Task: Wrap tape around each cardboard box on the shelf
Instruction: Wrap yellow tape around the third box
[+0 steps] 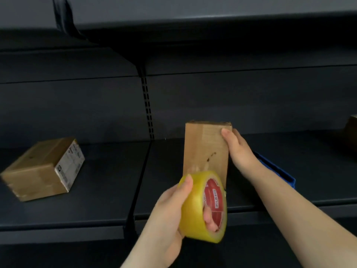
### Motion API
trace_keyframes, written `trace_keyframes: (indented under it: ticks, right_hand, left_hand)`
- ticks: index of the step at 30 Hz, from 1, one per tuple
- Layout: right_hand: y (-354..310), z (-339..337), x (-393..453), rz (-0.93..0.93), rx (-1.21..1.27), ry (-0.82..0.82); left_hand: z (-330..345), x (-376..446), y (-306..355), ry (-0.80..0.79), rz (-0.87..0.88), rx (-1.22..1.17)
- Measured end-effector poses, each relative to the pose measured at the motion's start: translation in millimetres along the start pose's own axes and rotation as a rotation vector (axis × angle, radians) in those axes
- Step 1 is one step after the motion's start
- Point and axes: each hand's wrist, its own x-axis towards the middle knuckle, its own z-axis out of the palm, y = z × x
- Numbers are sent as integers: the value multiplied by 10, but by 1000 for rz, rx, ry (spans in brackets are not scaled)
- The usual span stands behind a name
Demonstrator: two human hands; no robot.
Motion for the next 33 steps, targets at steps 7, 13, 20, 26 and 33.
trace_keyframes:
  ticks: [7, 13, 20, 26, 33]
  right_hand:
    - [-113, 39, 177, 314, 112, -41]
    - [50, 37, 303, 466, 258, -130]
    - [-71, 36, 376, 102, -470, 111]
    - [-331, -97, -143, -305, -713, -500]
    - [-411, 73, 122, -149, -946, -517]
  left_hand:
    - [21, 106, 76, -34, 198, 266]
    - [94, 57, -62, -98, 77, 130]
    - [79, 44, -85, -94, 91, 149]
    - [29, 62, -103, -146, 86, 160]
    - [124, 240, -12, 10, 123, 75]
